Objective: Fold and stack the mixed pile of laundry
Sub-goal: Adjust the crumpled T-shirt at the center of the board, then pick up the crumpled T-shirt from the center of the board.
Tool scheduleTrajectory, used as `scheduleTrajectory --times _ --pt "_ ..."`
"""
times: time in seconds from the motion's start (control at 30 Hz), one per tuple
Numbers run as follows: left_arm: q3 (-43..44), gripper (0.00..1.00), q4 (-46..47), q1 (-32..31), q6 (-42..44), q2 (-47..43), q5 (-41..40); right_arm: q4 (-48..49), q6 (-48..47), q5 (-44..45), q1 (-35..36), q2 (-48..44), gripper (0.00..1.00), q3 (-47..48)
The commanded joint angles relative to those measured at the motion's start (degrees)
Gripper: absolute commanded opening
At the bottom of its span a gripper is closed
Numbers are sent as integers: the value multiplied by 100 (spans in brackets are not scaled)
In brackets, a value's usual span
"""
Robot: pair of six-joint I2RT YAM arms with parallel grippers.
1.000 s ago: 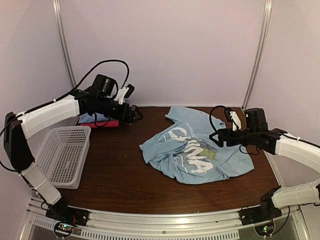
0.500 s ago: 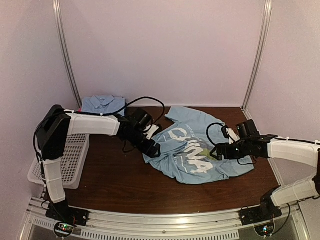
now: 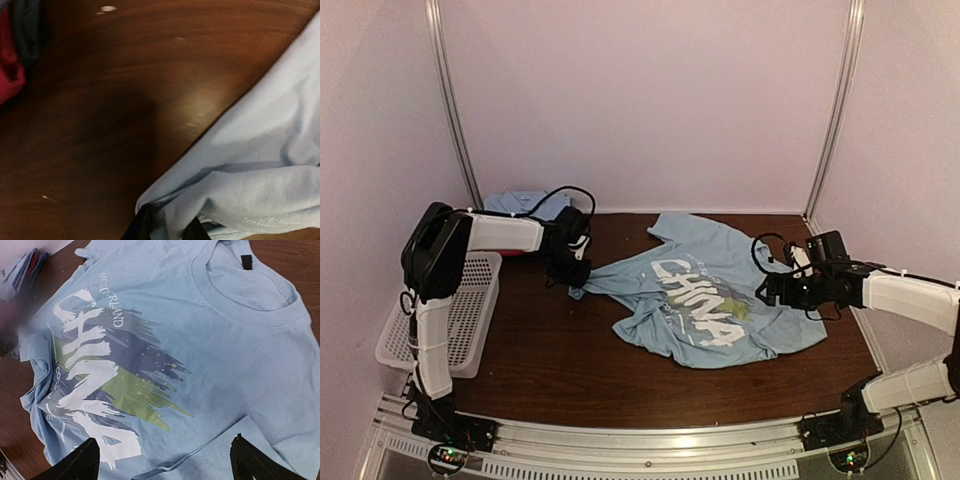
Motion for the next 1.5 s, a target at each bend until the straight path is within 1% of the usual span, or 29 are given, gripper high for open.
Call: scheduleTrajectory --times 0.0,0.1,0.17,0.27,0.3,0.37,0.43,0.57,0.67,0.77,0.9,0.97,1.0,1.07,1.13,1.17,1.23,1.3,1.37,1.47 --pt "141 22 73 656 -139 -112 -367 -74 89 101 -351 -333 91 203" --pt "158 22 130 677 -34 -417 -594 -130 127 127 -609 -458 92 236" --pt "78 25 225 677 0 -678 -514 -94 157 127 -776 -479 92 217" --pt "-265 43 540 527 141 -1204 -20 60 177 15 -917 -313 92 161" --pt "-415 50 619 384 274 -1353 -41 101 184 -57 -921 -229 91 142" --pt "-553 58 633 14 583 -1561 -146 198 205 -256 -924 -44 90 78" --pt "-655 63 615 -265 702 -1652 151 310 213 -443 -926 75 88 -33" --pt "-927 67 605 -826 708 -1753 633 355 146 -715 -923 213 85 -221" --pt "-1143 69 579 -1311 755 -1768 687 386 173 -840 -922 239 84 -438" --pt "-1432 69 610 -1559 571 -1780 750 590 364 -1053 -916 221 84 -760" --pt "-1816 68 686 -1609 230 -1769 540 812 537 -1168 -863 198 84 -1187" --pt "-1852 68 523 -1603 36 -1624 -20 847 576 -1123 -847 196 84 -1294" --pt "-1795 67 361 -1579 -38 -1522 -258 864 589 -1092 -850 201 84 -1326" --pt "-1743 60 182 -1452 -230 -1337 -518 848 599 -1016 -843 238 84 -1337" --pt "-1779 53 143 -1154 -421 -1211 -453 809 561 -952 -847 291 84 -1315" --pt "-1826 47 189 -1005 -483 -1213 -371 773 556 -913 -843 306 84 -1295" --pt "-1920 32 356 -713 -539 -1261 -277 785 532 -945 -843 249 83 -1300" --pt "-1907 20 456 -442 -538 -1303 -185 899 498 -1141 -847 93 79 -1331" --pt "-1855 9 520 -207 -525 -1317 -146 974 403 -1403 -827 -50 74 -1310" --pt "-1835 4 550 160 -508 -1355 -59 900 243 -1681 -736 -146 71 -1188"
